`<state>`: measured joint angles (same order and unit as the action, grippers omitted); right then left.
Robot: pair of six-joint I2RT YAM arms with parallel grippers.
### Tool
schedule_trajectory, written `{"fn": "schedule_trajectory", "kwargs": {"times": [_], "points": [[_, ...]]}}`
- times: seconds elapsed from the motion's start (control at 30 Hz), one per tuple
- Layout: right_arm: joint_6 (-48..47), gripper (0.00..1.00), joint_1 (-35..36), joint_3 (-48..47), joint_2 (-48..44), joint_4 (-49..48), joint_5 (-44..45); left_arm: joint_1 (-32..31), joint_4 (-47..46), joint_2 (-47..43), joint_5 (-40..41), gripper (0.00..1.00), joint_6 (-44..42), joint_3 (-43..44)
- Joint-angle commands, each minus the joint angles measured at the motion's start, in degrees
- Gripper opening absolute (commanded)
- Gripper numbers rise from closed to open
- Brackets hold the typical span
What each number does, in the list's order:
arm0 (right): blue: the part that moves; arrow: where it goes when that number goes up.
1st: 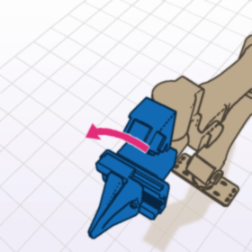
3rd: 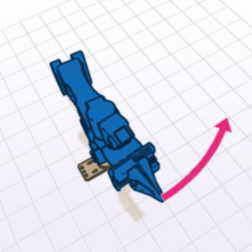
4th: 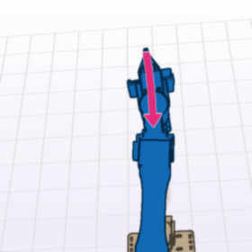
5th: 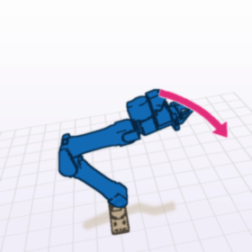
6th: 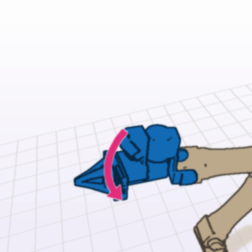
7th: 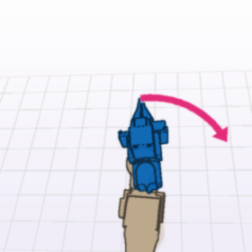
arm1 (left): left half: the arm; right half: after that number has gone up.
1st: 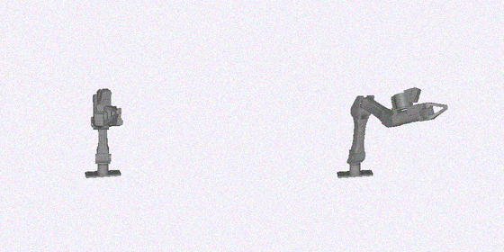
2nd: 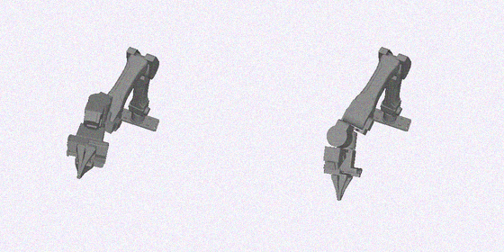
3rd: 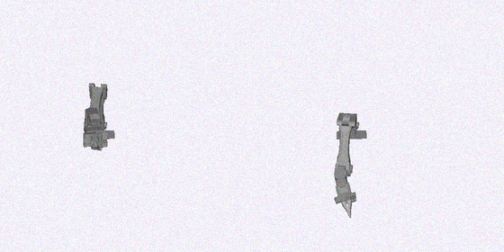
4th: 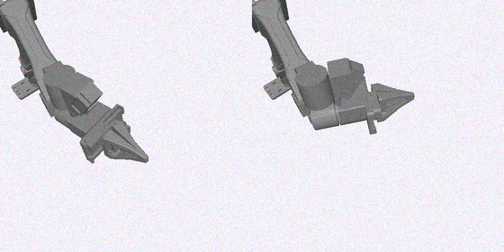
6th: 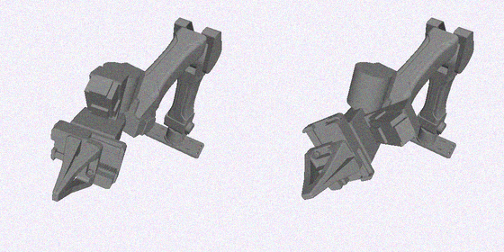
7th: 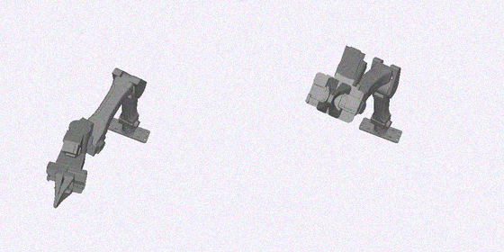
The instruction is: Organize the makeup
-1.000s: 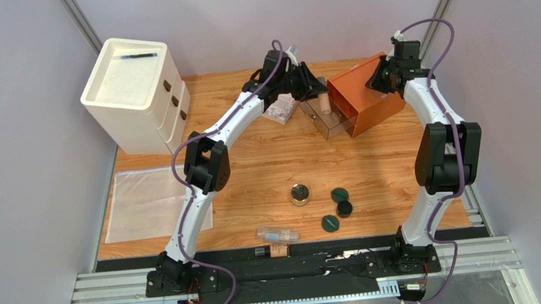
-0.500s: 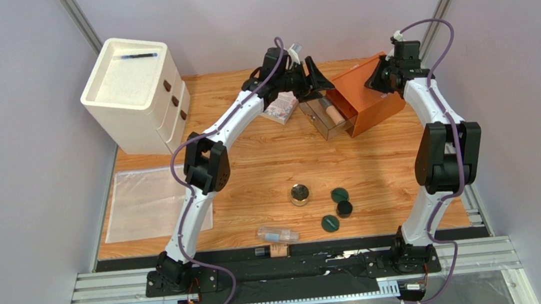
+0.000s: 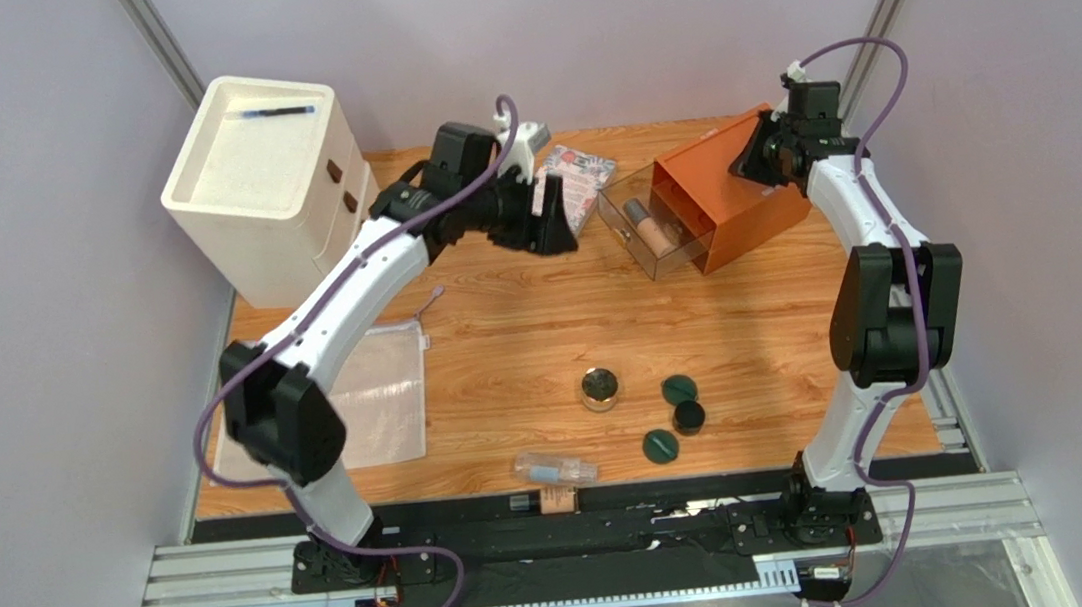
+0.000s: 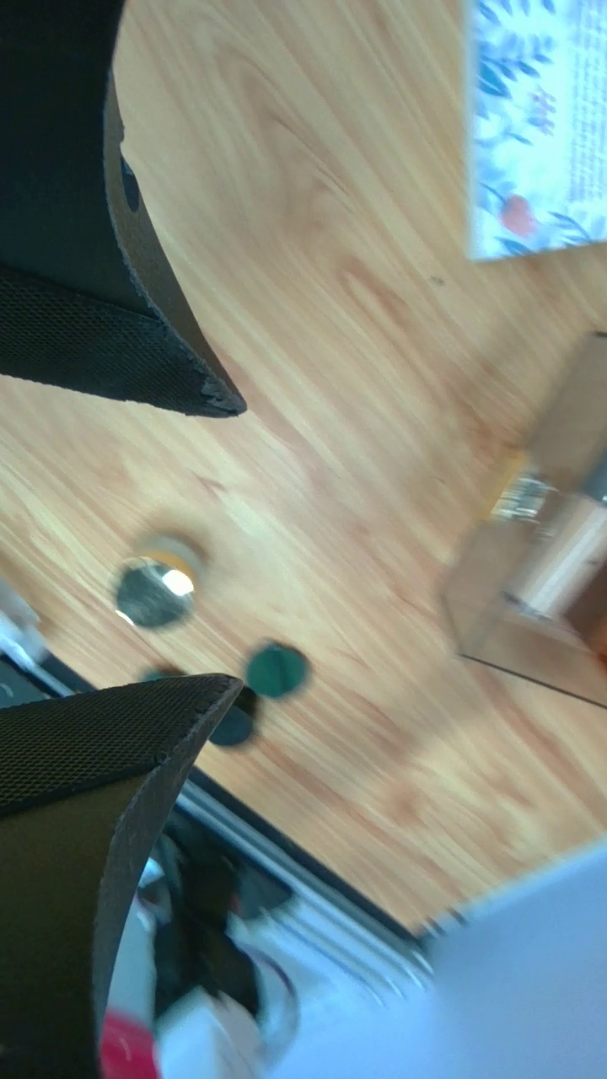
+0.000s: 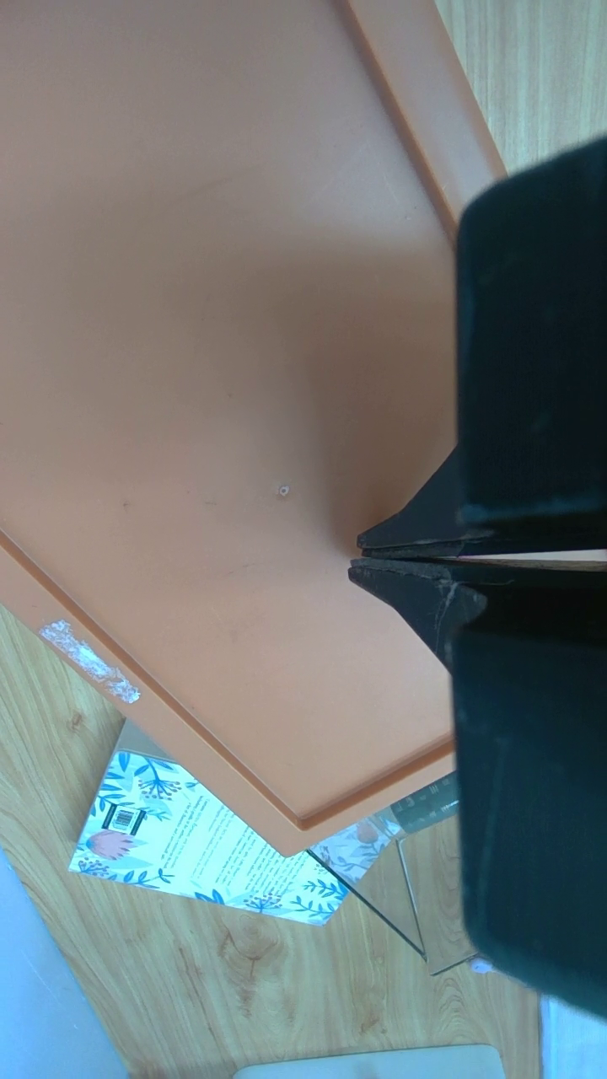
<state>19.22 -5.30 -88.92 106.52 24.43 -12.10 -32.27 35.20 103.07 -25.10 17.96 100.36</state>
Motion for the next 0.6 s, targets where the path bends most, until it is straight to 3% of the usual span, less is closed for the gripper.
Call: {"fn": "schedule_trajectory", "kwargs": {"times": [0.0, 0.23, 0.57], "points": [[-1.56, 0.0, 0.47, 3.58, 4.13, 11.35, 0.94, -3.14, 5.4, -9.01, 5.85, 0.8, -20.2, -14.88], [-1.65, 0.0, 0.47, 4.73, 3.87, 11.17, 1.2, -12.88, 6.55, -16.4, 4.97, 0.81, -32.44, -28.63], [-1.73, 0.0, 0.47, 5.08, 4.13, 11.52, 1.29, -17.38, 13.49, -20.35, 4.19, 0.81, -33.86, -35.31]]}}
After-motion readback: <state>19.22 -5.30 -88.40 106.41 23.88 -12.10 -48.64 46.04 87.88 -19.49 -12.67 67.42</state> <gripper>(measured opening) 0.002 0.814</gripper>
